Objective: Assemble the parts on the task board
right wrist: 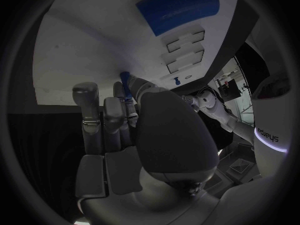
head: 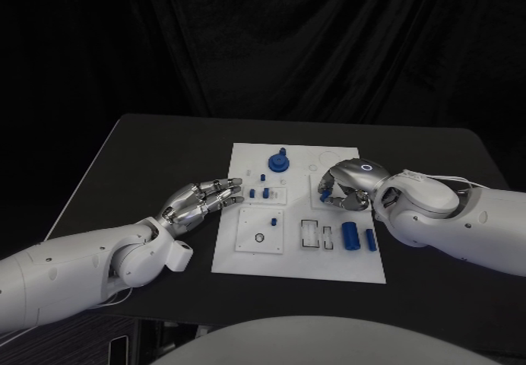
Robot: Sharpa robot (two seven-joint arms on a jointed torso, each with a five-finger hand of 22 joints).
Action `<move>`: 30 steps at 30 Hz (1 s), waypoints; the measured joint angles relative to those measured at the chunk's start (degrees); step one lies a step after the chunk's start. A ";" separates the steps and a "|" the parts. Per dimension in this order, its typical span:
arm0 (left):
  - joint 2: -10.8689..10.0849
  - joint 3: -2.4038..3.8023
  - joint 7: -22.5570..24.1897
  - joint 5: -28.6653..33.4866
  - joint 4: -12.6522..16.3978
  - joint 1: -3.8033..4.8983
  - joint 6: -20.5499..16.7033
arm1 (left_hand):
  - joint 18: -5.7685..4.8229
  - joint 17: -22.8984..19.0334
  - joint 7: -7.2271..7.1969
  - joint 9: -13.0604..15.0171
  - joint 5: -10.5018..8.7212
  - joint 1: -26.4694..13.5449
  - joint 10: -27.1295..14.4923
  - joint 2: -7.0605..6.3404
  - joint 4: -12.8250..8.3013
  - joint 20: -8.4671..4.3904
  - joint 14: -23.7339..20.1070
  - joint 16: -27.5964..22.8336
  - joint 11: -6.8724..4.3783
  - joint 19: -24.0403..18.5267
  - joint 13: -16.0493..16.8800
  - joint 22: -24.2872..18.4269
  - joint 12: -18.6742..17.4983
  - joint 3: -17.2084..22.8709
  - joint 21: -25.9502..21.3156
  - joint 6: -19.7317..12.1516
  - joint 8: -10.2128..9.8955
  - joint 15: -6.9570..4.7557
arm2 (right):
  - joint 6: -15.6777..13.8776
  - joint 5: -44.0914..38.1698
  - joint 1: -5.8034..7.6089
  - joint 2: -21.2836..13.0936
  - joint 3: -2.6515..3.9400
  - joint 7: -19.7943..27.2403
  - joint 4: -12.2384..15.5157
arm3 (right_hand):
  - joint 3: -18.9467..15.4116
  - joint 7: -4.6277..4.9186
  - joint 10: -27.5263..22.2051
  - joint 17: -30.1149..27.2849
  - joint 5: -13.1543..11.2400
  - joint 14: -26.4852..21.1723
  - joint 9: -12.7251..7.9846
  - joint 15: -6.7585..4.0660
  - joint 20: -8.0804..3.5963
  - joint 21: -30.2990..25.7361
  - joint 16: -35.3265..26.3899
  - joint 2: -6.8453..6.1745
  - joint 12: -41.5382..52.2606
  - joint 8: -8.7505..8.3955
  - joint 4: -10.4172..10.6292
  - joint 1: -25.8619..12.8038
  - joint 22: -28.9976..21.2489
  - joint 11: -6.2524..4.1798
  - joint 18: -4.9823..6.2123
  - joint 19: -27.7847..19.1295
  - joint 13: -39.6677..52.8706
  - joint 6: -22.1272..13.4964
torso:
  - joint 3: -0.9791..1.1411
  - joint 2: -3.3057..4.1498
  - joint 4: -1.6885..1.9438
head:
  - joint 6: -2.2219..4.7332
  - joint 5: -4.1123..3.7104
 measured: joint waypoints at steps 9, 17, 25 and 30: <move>-0.13 0.00 0.00 0.00 -0.05 -0.10 0.01 | 0.00 -0.02 0.20 0.01 0.00 0.00 0.00 0.00 -0.14 0.00 0.00 0.00 0.00 0.00 -0.05 -0.09 0.00 0.17 0.00 0.20 0.00 0.00 | -2.02 0.03 -0.02 -0.96 0.03 0.37 1.22 | 0.39 -1.41 3.12 0.62 -0.27 0.90 1.75 -0.90 -0.62 1.80 0.27 -0.10 -0.01 2.16 -0.72 0.39 0.00 -1.30 0.00 1.02 0.42 3.43 | -0.02 0.01 -0.02 | 0.01 0.16; -0.17 -0.01 0.00 0.00 -0.17 -0.13 0.01 | 0.00 -0.05 0.20 0.01 0.00 0.00 0.00 0.00 0.01 0.00 0.00 0.00 0.00 0.00 -0.05 -0.14 0.00 0.32 0.00 0.20 0.00 0.00 | -3.56 0.05 1.76 -3.13 0.05 0.30 4.59 | 0.22 -2.26 4.67 0.90 -0.66 1.40 1.73 -1.40 -1.02 3.06 0.27 -0.44 -0.45 2.89 -0.88 0.76 -0.01 -2.01 0.01 1.42 0.60 5.09 | -0.03 -0.03 -0.04 | 0.02 0.40; -0.10 0.00 0.00 0.00 -0.33 -0.14 0.00 | 0.00 -0.05 0.20 0.01 0.00 0.00 0.00 0.00 -0.09 0.00 0.00 0.00 0.00 0.00 -0.05 -0.14 0.00 0.42 0.00 0.20 0.00 0.00 | -3.88 0.06 5.27 -4.94 0.18 -0.26 9.17 | 0.22 -2.26 4.86 0.81 -0.72 1.40 1.73 -1.40 -1.22 3.06 0.27 -0.29 -0.61 2.90 -0.89 0.73 -0.02 -1.82 0.00 1.62 0.52 5.10 | -0.03 -0.09 -0.04 | 0.02 0.71; 0.05 0.00 0.01 0.00 -0.41 -0.14 -0.01 | 0.00 -0.05 0.41 0.01 0.00 0.00 0.00 0.00 -0.15 0.00 0.00 0.00 -0.01 0.00 -0.04 -0.17 0.00 0.47 0.00 0.41 0.00 0.00 | -3.32 0.06 5.79 -3.61 0.12 -0.40 11.56 | 0.20 -2.25 5.00 0.80 -0.72 1.40 1.73 -1.40 -1.22 3.06 0.27 -0.11 -0.99 2.90 -0.91 0.55 -0.02 -1.97 0.00 1.62 0.44 5.09 | -0.05 -0.11 -0.04 | 0.02 0.82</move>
